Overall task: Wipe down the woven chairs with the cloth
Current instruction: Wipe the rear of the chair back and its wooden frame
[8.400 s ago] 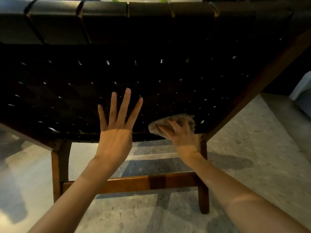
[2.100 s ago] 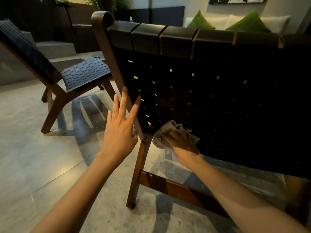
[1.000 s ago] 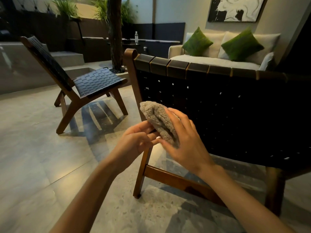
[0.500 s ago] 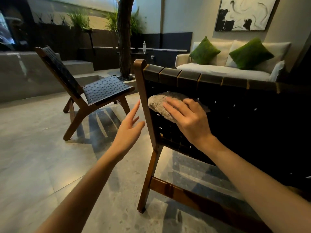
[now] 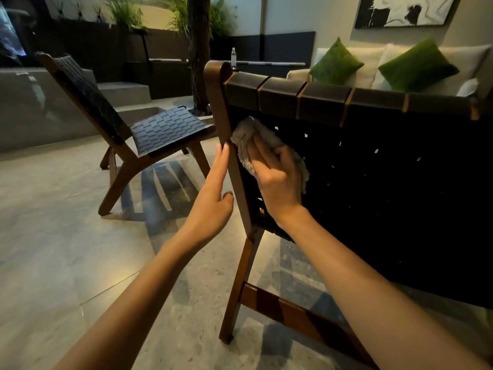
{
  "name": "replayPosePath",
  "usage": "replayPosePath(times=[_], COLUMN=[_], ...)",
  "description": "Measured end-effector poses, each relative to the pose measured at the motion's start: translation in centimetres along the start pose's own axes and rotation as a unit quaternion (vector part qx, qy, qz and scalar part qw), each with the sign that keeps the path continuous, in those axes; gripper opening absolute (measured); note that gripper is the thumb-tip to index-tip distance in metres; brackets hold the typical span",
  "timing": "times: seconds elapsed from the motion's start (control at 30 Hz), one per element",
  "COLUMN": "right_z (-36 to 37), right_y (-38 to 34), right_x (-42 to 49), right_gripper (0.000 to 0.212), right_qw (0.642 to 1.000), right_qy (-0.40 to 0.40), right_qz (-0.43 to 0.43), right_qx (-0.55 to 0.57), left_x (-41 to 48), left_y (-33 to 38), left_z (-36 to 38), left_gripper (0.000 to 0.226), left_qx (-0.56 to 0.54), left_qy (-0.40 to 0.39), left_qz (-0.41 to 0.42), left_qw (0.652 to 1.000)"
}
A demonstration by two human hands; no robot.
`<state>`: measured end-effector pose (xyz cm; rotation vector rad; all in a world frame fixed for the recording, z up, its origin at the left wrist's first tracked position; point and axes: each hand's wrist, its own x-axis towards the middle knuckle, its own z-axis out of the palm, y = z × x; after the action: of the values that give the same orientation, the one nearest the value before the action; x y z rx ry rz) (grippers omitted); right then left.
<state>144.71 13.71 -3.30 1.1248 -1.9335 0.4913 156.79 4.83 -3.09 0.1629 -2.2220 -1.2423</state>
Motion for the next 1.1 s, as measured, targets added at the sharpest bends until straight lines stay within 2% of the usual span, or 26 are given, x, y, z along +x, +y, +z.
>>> replayPosePath(times=[0.07, 0.23, 0.33, 0.4, 0.43, 0.47, 0.53, 0.57, 0.63, 0.67, 0.7, 0.8, 0.87, 0.93, 1.0, 1.03, 1.1], right_z=[1.6, 4.3, 6.0, 6.2, 5.9, 6.2, 6.7, 7.3, 8.2, 8.5, 9.2, 8.8, 9.2, 10.0, 9.5, 9.1, 8.3], right_y=[1.1, 2.0, 2.9, 2.7, 2.0, 2.3, 3.9, 4.5, 5.0, 5.2, 5.2, 4.3, 4.6, 3.9, 3.2, 3.4, 4.4], right_x=[-1.1, -3.0, -5.4, -6.7, -7.0, -7.6, -8.1, -8.8, -10.1, -10.9, -11.5, -10.7, -11.0, -11.5, -11.9, -12.0, -12.5], right_gripper=[0.054, 0.046, 0.048, 0.048, 0.049, 0.050, 0.052, 0.052, 0.030, 0.026, 0.026, 0.021, 0.034, 0.049, 0.065, 0.066, 0.065], right_qw=[0.998, 0.985, 0.988, 0.987, 0.990, 0.994, 0.982, 0.969, 0.915, 0.896, 0.884, 0.864, 0.892, 0.881, 0.883, 0.886, 0.877], right_qy=[-0.060, -0.109, -0.148, -0.122, -0.118, -0.097, -0.136, -0.191, -0.309, -0.344, -0.343, -0.353, -0.380, -0.428, -0.424, -0.418, -0.423], right_qz=[0.010, 0.022, 0.044, 0.096, 0.071, 0.006, -0.016, -0.035, -0.092, -0.109, -0.126, -0.072, -0.035, -0.037, -0.005, 0.031, 0.020], right_qx=[0.033, 0.128, 0.031, 0.043, 0.018, -0.047, -0.128, -0.155, -0.241, -0.259, -0.290, -0.351, -0.242, -0.198, -0.200, -0.201, -0.230], left_x=[0.0, -0.8, -1.3, -1.4, -1.4, -1.5, -1.5, -1.4, -1.3, -1.3, -1.4, -1.4, -1.5, -1.8, -2.2, -2.5, -3.1], left_y=[-1.1, -3.5, -4.5, -5.3, -5.7, -6.1, -6.7, -7.0, -7.5, -7.7, -7.9, -8.2, -8.3, -8.3, -8.2, -8.0, -7.8], left_z=[0.5, 2.1, 2.9, 3.4, 3.7, 3.9, 4.4, 4.6, 4.9, 5.1, 5.2, 5.6, 6.0, 6.4, 6.9, 7.2, 8.0], left_gripper=[0.093, 0.103, 0.106, 0.106, 0.107, 0.106, 0.104, 0.103, 0.104, 0.104, 0.104, 0.105, 0.105, 0.105, 0.104, 0.103, 0.103], left_qx=[-0.002, 0.012, 0.020, 0.027, 0.035, 0.046, 0.070, 0.081, 0.090, 0.089, 0.087, 0.085, 0.084, 0.080, 0.070, 0.067, 0.066], left_qy=[-0.001, -0.020, -0.032, -0.035, -0.035, -0.038, -0.051, -0.058, -0.065, -0.064, -0.061, -0.051, -0.044, -0.046, -0.054, -0.057, -0.071], left_qz=[0.001, 0.009, 0.000, 0.000, 0.002, 0.003, 0.006, 0.005, -0.002, -0.005, -0.005, -0.012, -0.021, -0.027, -0.034, -0.037, -0.051], left_qw=[1.000, 1.000, 0.999, 0.999, 0.999, 0.998, 0.996, 0.995, 0.994, 0.994, 0.994, 0.995, 0.995, 0.995, 0.996, 0.995, 0.994])
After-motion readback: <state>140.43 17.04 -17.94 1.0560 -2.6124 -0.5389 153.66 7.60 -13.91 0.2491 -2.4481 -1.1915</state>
